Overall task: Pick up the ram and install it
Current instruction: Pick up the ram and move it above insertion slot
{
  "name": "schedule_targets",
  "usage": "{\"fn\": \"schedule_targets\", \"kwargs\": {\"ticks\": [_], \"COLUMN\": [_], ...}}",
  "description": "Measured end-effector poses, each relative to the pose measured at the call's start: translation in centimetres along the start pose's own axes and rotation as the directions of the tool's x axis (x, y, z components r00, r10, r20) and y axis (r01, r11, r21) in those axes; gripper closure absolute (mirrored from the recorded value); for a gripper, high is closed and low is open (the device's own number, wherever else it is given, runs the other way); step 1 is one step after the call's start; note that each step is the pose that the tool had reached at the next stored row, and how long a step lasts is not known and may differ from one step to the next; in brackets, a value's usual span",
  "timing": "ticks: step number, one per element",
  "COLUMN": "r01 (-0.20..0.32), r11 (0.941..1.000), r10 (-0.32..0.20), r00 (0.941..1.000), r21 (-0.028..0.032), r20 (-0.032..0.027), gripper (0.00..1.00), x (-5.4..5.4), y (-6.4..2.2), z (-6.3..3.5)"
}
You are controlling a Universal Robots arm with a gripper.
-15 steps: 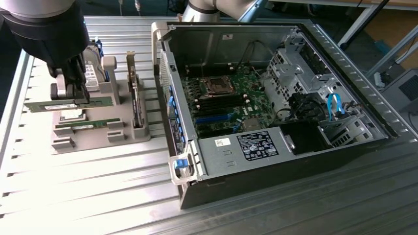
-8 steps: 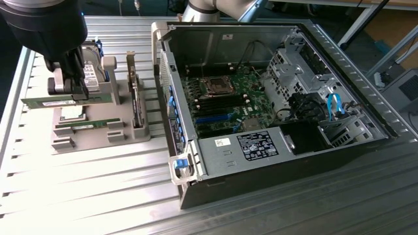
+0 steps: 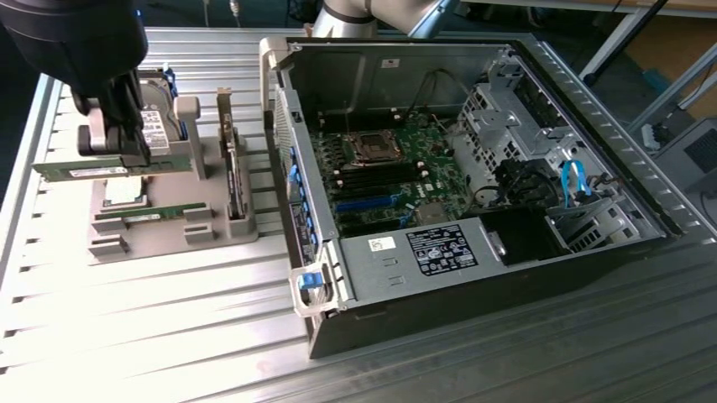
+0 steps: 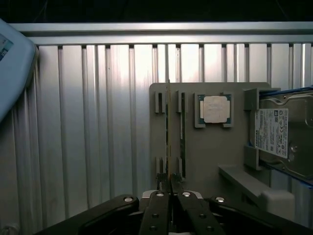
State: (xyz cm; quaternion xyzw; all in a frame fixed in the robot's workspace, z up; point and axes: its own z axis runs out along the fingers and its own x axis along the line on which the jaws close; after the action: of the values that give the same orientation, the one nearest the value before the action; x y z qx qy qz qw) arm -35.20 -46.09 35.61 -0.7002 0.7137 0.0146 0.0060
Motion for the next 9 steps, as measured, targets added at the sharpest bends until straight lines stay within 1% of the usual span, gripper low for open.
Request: {"fn": "schedule_targets", "kwargs": {"ticks": [9], "r01": [0.000], "r11": [1.0000], "r10": [0.000], "r00": [1.0000], "r21": [-0.0001], "r20": [0.0000], "gripper": [0.87], "x": [-0.03], "y": [-0.04], "z": [-1.00]}}
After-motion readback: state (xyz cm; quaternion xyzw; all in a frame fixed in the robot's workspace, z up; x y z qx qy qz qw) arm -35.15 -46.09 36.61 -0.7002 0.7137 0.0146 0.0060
